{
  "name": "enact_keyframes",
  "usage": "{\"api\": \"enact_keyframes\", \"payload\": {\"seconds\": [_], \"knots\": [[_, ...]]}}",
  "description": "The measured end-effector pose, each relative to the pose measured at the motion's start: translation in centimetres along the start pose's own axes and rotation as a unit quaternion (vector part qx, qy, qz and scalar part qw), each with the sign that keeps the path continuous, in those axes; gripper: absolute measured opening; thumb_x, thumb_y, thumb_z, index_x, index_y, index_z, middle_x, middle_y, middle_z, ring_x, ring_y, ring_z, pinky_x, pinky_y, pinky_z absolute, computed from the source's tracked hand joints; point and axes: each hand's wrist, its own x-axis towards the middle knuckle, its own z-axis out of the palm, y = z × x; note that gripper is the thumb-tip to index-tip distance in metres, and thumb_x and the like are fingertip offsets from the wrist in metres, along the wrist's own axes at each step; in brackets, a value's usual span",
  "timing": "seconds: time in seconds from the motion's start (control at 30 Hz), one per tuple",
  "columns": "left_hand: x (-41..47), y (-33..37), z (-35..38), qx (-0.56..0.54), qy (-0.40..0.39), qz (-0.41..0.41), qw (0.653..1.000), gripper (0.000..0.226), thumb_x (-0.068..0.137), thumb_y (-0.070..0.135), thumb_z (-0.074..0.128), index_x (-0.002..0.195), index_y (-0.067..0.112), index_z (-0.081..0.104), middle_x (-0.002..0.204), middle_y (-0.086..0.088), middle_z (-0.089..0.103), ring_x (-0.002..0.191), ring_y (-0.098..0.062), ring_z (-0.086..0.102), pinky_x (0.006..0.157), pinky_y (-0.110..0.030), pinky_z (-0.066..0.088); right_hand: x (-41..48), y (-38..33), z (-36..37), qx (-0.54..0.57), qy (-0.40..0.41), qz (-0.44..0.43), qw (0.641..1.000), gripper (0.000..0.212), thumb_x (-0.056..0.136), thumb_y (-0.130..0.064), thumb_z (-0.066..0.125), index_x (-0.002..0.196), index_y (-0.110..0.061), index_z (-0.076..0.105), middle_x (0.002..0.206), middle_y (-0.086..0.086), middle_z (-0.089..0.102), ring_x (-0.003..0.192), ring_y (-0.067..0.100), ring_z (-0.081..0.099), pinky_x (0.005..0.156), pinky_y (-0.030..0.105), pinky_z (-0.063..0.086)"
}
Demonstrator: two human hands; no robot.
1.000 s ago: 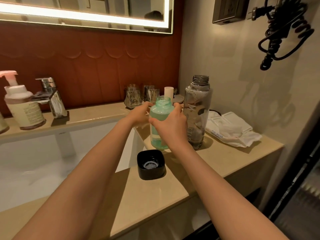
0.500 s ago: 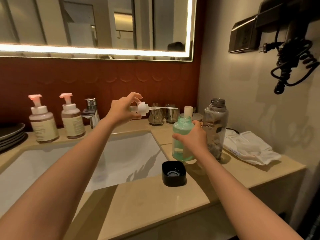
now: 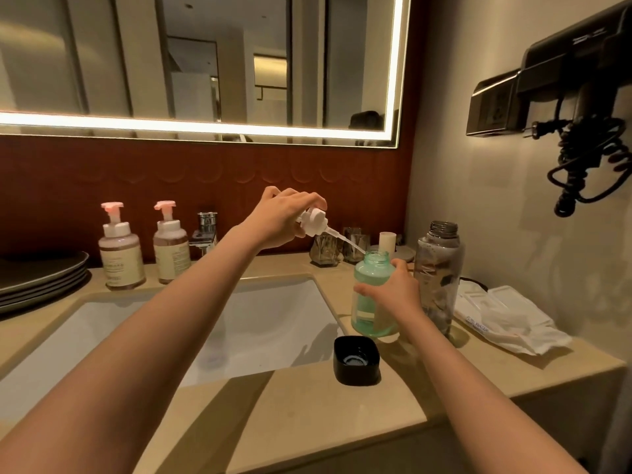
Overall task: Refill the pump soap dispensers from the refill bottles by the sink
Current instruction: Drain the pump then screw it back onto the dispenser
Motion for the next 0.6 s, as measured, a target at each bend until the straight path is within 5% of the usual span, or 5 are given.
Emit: {"api": "enact_keyframes", "payload": {"seconds": [0.6], "knots": [[3.1, 3.0, -1.5, 0.187, -0.029, 0.130, 0.973, 0.061, 0.087, 0.012, 0.059, 0.139, 0.030, 0.033, 0.145, 0.004, 0.037, 0.134, -0.019, 0.029, 0.106, -0.040, 0.014, 0.7, 0.4, 0.1, 0.026, -0.017, -0.009, 0.999, 0.082, 0.074, -0.027, 0.079, 0.138, -0.011, 0.030, 0.136, 0.009, 0.047, 0.124, 0.025, 0.046, 0.096, 0.035, 0.043]]}}
